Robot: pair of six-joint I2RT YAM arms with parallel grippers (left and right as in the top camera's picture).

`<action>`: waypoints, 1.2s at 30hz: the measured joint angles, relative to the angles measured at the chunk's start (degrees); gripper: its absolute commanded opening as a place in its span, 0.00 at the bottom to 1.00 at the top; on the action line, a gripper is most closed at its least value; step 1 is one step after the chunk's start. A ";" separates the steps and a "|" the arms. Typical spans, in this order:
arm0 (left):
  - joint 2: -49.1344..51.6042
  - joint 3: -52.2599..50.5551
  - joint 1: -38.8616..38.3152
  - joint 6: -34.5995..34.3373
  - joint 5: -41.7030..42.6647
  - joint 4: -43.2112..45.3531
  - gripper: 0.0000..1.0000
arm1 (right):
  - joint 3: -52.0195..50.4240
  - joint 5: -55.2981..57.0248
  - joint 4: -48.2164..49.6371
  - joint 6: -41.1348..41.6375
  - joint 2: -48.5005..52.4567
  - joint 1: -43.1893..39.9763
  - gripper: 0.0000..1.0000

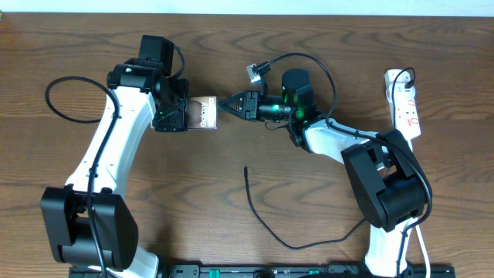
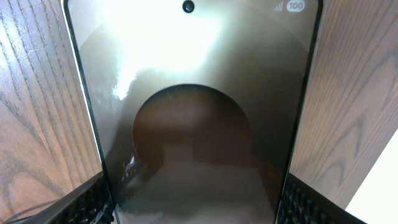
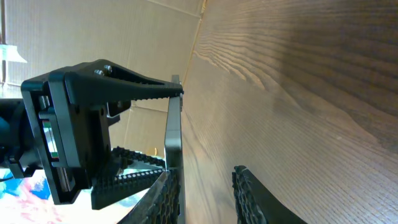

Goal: Plug charger to phone and switch on socket

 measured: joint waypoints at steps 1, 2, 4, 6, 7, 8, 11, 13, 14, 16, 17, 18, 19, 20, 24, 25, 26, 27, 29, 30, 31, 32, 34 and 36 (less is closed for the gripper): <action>0.00 0.00 0.00 -0.02 0.00 0.00 0.07 | 0.00 0.02 -0.02 0.00 0.00 0.00 0.30; 0.00 0.00 0.00 -0.02 0.00 0.00 0.07 | 0.00 0.00 -0.02 0.00 0.00 0.00 0.30; 0.00 0.00 0.00 -0.15 0.00 0.00 0.07 | 0.00 0.02 0.00 0.00 0.00 0.00 0.30; 0.00 0.00 0.00 -0.17 0.00 0.00 0.07 | 0.00 0.02 0.00 0.00 0.00 0.00 0.30; 0.00 0.00 0.00 -0.17 0.00 0.00 0.07 | 0.00 0.02 0.00 0.00 0.00 0.00 0.30; 0.00 0.00 0.00 -0.20 0.00 -0.02 0.07 | 0.00 0.02 0.00 0.00 0.00 0.00 0.30; 0.00 0.00 0.00 -0.20 -0.02 -0.02 0.07 | 0.00 0.02 0.00 0.00 0.00 0.02 0.30; 0.00 0.00 0.00 -0.20 -0.02 -0.02 0.07 | 0.00 0.02 0.00 0.00 0.00 0.02 0.30; 0.00 0.00 0.00 -0.20 -0.02 0.00 0.07 | 0.00 0.02 0.00 0.00 0.00 0.02 0.30; 0.00 0.00 0.00 -0.20 -0.02 0.00 0.07 | 0.00 0.02 0.22 0.00 0.00 0.02 0.30; 0.00 0.00 0.00 -0.22 0.00 0.00 0.07 | 0.00 0.02 0.48 0.00 0.00 0.02 0.29; 0.00 0.00 0.00 -0.37 0.00 0.00 0.07 | 0.00 0.00 0.79 0.00 0.00 0.04 0.30; 0.00 0.00 0.00 -0.39 0.00 0.02 0.07 | 0.00 0.00 1.16 -0.02 0.00 0.04 0.29; 0.00 0.00 0.00 -0.57 0.00 0.02 0.07 | 0.00 0.00 1.36 0.00 0.00 0.04 0.30; 0.00 0.00 0.00 -0.79 -0.04 0.02 0.07 | 0.00 0.00 1.42 0.00 0.00 0.11 0.29; 0.00 0.00 0.00 -0.79 -0.20 0.00 0.07 | 0.00 0.04 1.46 0.00 0.00 0.20 0.30; 0.00 0.00 -0.02 -0.79 -0.44 0.00 0.07 | 0.00 0.07 1.49 0.00 0.00 0.28 0.30; 0.00 0.00 -0.02 -0.79 -0.68 -0.07 0.07 | 0.00 0.20 1.51 0.00 0.00 0.37 0.30; 0.00 0.00 -0.02 -0.79 -0.87 -0.11 0.07 | 0.00 0.26 1.55 0.00 0.00 0.42 0.30; 0.00 0.00 -0.04 -0.79 -0.87 -0.11 0.07 | 0.00 0.28 1.55 0.00 0.00 0.42 0.30; 0.00 0.00 -0.07 -0.79 -0.90 -0.09 0.08 | 0.00 0.28 1.55 0.00 0.00 0.42 0.29; 0.00 0.00 -0.09 -0.79 -0.90 -0.09 0.08 | 0.00 0.28 1.55 0.00 0.00 0.42 0.29; 0.00 0.00 -0.11 -0.79 -0.94 -0.09 0.07 | 0.00 0.28 1.55 -0.02 0.00 0.42 0.29; 0.00 0.00 -0.11 -0.79 -0.98 -0.09 0.07 | 0.00 0.28 1.55 -0.02 0.00 0.42 0.28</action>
